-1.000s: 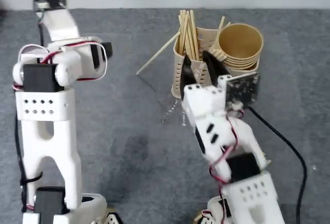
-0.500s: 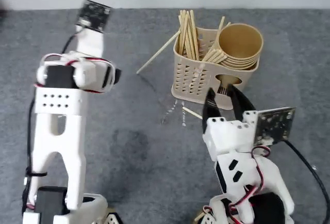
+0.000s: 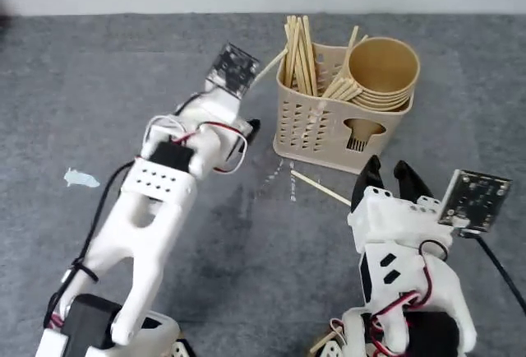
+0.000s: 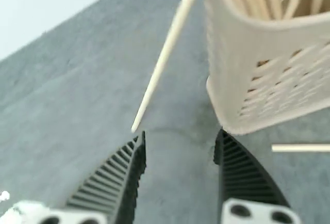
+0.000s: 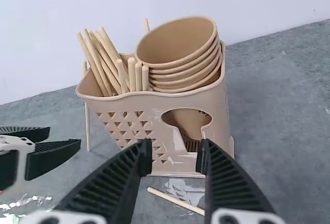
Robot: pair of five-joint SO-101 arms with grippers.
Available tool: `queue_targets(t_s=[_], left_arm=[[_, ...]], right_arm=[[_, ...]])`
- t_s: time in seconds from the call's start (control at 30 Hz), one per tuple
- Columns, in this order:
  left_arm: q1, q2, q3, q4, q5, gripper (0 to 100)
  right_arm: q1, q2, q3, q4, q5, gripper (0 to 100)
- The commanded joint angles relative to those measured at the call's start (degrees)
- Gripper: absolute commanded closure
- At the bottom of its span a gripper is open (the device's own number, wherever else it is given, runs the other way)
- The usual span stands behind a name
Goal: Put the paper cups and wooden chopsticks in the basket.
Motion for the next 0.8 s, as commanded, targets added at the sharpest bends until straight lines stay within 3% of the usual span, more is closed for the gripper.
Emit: queue_targets(t_s=[0.0, 0.2, 0.43, 0.6, 0.77], left_arm=[[1.1, -1.6, 2.0, -9.0, -0.2, 84], [1.1, -1.0, 5.4, -20.8, -0.4, 90], [1.2, 7.6, 0.8, -21.1, -0.4, 89], [0.9, 11.3, -1.4, -21.1, -0.1, 78], [0.1, 14.7, -5.3, -21.1, -0.1, 78]], right_arm=[[0.5, -0.8, 0.2, 0.1, -0.8, 85.5], [0.7, -0.8, 0.7, 0.3, -0.8, 85.5], [0.7, -0.8, 0.7, 0.7, -0.8, 85.5], [0.7, -0.8, 0.8, 0.7, -0.8, 85.5], [0.7, -0.8, 0.8, 0.8, -0.8, 85.5]])
